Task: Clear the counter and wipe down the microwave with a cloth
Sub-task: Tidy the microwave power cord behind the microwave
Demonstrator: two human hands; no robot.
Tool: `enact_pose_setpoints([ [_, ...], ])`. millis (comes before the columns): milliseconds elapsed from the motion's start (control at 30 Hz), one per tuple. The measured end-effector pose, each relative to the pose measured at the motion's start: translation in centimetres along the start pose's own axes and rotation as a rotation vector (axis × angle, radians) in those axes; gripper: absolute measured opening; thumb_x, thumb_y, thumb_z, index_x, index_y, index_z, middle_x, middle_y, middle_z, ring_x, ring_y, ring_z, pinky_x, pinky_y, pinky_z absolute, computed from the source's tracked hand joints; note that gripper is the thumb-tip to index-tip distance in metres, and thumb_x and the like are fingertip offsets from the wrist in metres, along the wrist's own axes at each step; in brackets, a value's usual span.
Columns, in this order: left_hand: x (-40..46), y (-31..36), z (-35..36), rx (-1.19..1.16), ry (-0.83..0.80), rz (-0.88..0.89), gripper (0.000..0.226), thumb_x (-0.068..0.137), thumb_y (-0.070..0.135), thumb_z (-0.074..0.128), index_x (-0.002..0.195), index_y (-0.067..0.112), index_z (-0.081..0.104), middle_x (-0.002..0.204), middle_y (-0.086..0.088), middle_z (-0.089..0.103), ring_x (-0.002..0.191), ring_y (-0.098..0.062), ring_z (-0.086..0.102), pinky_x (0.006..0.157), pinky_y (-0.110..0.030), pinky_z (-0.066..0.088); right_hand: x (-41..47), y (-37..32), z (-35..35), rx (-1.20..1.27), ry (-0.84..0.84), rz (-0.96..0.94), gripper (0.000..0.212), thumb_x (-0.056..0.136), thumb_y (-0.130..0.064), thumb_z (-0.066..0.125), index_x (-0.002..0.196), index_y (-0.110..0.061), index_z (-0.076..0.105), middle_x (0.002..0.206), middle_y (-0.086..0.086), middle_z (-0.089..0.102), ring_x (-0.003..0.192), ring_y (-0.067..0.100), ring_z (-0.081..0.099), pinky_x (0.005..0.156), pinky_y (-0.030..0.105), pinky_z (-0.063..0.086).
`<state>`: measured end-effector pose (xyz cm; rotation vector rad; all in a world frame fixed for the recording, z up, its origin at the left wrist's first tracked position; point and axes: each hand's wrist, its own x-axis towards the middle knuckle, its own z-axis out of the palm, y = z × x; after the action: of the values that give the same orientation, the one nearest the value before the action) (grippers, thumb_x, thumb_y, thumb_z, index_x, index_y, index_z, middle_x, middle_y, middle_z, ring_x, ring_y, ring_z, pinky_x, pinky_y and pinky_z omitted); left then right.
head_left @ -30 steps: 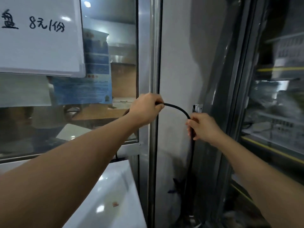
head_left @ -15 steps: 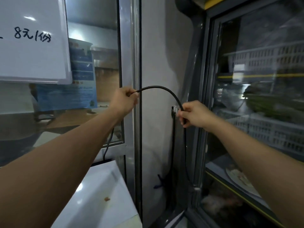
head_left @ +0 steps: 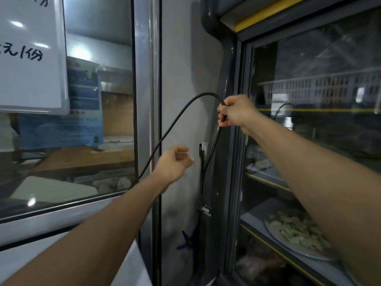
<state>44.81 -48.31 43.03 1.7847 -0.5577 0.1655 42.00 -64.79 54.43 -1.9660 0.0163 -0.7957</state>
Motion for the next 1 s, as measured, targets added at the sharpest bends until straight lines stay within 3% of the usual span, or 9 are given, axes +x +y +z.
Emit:
enact_pose_setpoints([
  [100, -0.1, -0.8, 2.5, -0.065, -0.142, -0.082, 0.038, 0.092, 0.020, 0.059, 0.128, 0.014, 0.049, 0.109, 0.000, 0.059, 0.102, -0.009, 0.052, 0.074, -0.014, 0.040, 1.2, -0.4, 0.4, -0.002, 0.017, -0.024, 0.016, 0.095, -0.004, 0.048, 0.081, -0.004, 0.055, 0.064, 0.009, 0.052, 0.052, 0.017, 0.054, 0.047, 0.024, 0.052],
  [200, 0.3, -1.6, 4.0, -0.124, -0.160, -0.122, 0.034, 0.093, 0.019, 0.058, 0.124, 0.009, 0.051, 0.094, -0.001, 0.062, 0.098, -0.011, 0.055, 0.081, -0.017, 0.039, 2.0, -0.2, 0.4, 0.011, 0.018, -0.034, 0.022, 0.095, -0.005, 0.048, 0.074, -0.006, 0.055, 0.065, 0.008, 0.053, 0.056, 0.017, 0.055, 0.046, 0.021, 0.050],
  [300, 0.8, -1.8, 3.9, -0.175, -0.042, -0.117, 0.019, 0.093, 0.012, 0.055, 0.111, 0.005, 0.052, 0.076, -0.004, 0.060, 0.072, -0.012, 0.057, 0.062, -0.010, 0.046, 2.4, 0.8, 0.1, 0.014, 0.012, -0.037, 0.024, 0.096, -0.004, 0.047, 0.074, -0.009, 0.055, 0.069, 0.008, 0.055, 0.061, 0.016, 0.058, 0.047, 0.020, 0.050],
  [367, 1.6, -2.1, 3.0, -0.225, 0.091, -0.136, 0.023, 0.091, 0.009, 0.058, 0.111, 0.007, 0.046, 0.074, -0.006, 0.058, 0.064, -0.014, 0.056, 0.068, -0.020, 0.053, 2.8, 1.7, -0.2, 0.056, -0.007, -0.031, 0.024, 0.096, -0.003, 0.047, 0.074, -0.009, 0.055, 0.071, 0.008, 0.055, 0.062, 0.016, 0.058, 0.050, 0.021, 0.052],
  [467, 3.3, -2.8, 1.1, -0.118, 0.265, -0.104, 0.048, 0.084, 0.010, 0.069, 0.122, 0.011, 0.040, 0.090, -0.008, 0.061, 0.074, -0.018, 0.062, 0.083, -0.039, 0.056, 3.4, 2.9, -0.1, 0.145, -0.041, -0.007, 0.022, 0.096, -0.004, 0.047, 0.077, -0.009, 0.054, 0.072, 0.007, 0.054, 0.065, 0.015, 0.057, 0.055, 0.023, 0.055],
  [600, 5.4, -2.6, -1.3, 0.130, 0.383, -0.055, 0.082, 0.076, 0.019, 0.078, 0.142, 0.019, 0.030, 0.130, -0.005, 0.049, 0.114, -0.020, 0.052, 0.095, -0.033, 0.047, 4.0, 3.9, 0.4, 0.206, -0.082, -0.050, 0.013, 0.097, -0.003, 0.046, 0.087, -0.003, 0.054, 0.074, 0.007, 0.053, 0.068, 0.015, 0.057, 0.053, 0.021, 0.056],
  [733, 7.4, -2.2, -2.6, 0.277, 0.370, -0.052, 0.087, 0.074, 0.025, 0.079, 0.146, 0.019, 0.030, 0.141, -0.004, 0.045, 0.126, -0.023, 0.047, 0.106, -0.038, 0.040, 4.7, 4.7, 0.7, 0.258, -0.108, -0.078, 0.016, 0.097, 0.000, 0.044, 0.085, -0.004, 0.054, 0.074, 0.008, 0.053, 0.069, 0.016, 0.057, 0.057, 0.021, 0.057],
  [833, 8.5, -2.4, -3.0, 0.297, 0.297, -0.079, 0.077, 0.074, 0.026, 0.080, 0.140, 0.016, 0.043, 0.136, -0.001, 0.052, 0.121, -0.019, 0.052, 0.100, -0.029, 0.041, 4.9, 5.3, 0.8, 0.271, -0.128, -0.088, 0.020, 0.097, 0.000, 0.043, 0.080, -0.007, 0.053, 0.073, 0.008, 0.053, 0.069, 0.017, 0.058, 0.057, 0.020, 0.056],
  [1000, 9.1, -3.0, -2.8, 0.268, 0.302, -0.031, 0.040, 0.074, 0.020, 0.080, 0.111, 0.012, 0.068, 0.098, 0.001, 0.070, 0.084, -0.009, 0.060, 0.073, -0.018, 0.042, 4.7, 6.3, 0.6, 0.263, -0.111, -0.066, 0.019, 0.096, -0.001, 0.044, 0.083, -0.008, 0.055, 0.076, 0.007, 0.055, 0.071, 0.016, 0.060, 0.058, 0.020, 0.055],
])
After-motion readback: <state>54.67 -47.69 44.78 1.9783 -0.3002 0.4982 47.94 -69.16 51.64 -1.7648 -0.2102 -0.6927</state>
